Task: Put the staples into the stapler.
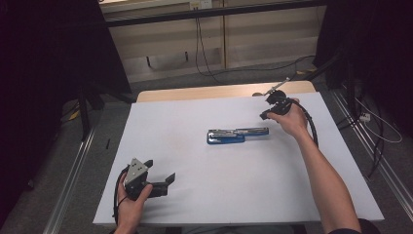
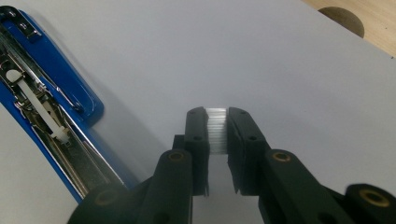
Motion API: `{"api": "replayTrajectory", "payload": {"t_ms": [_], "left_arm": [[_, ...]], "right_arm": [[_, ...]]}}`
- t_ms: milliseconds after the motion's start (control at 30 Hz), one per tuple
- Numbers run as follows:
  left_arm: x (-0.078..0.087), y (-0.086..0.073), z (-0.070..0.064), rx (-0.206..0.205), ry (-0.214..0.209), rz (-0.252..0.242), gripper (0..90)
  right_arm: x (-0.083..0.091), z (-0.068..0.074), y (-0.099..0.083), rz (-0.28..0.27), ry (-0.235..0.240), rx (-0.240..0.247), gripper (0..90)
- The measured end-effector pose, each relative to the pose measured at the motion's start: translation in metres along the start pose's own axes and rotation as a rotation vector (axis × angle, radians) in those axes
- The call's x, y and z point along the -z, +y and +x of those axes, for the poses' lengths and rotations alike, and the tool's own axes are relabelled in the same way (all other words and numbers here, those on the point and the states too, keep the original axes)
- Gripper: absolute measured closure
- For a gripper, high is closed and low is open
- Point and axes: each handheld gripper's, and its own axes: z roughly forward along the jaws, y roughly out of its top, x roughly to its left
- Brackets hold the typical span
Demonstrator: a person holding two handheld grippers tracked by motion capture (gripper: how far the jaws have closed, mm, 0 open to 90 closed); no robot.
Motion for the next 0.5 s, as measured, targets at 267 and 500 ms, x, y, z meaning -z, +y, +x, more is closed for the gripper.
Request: {"api": "replayTrajectory", "payload": {"t_ms": [267, 500], "left_arm": [[0.0, 0.0, 0.001, 0.004, 0.002, 0.001, 4.0], [0.0, 0.0, 0.001, 0.005, 0.002, 0.003, 4.0]], "right_arm": [[0.006, 0.004, -0.006, -0.074, 0.034, 0.004, 79.3], [0.015, 0.011, -0.004, -0.114, 0.051, 0.039, 79.3]]}}
